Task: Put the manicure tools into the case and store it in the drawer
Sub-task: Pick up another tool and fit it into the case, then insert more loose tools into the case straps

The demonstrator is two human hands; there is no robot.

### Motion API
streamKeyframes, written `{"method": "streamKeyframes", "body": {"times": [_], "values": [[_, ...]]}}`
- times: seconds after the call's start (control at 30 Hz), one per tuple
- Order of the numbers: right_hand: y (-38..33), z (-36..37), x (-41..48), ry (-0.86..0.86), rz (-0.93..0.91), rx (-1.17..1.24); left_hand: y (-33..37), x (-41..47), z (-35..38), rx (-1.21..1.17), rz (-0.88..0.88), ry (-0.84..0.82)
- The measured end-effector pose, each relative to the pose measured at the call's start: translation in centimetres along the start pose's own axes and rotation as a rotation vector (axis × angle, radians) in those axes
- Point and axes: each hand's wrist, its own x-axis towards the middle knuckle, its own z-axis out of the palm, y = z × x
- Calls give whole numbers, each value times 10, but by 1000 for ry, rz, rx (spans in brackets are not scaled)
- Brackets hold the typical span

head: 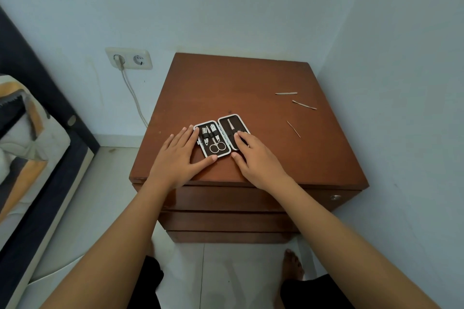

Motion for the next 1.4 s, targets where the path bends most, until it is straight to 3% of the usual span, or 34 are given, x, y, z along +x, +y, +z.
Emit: {"method": "streamKeyframes", "body": {"times": [0.43,0.57,0.63,0.87,1.03,1.4], "values": [[0,5,-7,137,-4,96,1,-1,-1,7,-4,-17],[11,-3,2,234,100,378,0,-1,-1,14,2,-27],[27,-12,19,312,141,356,0,0,-1,16,5,-17],[80,-31,108,4,410,-32,-2,1,1,8,15,7],[89,-27,137,-124,483,-134,-3,1,2,-2,12,21],[59,-9,82,-87,218,-60,-1,0,-1,-6,5,-6]]}}
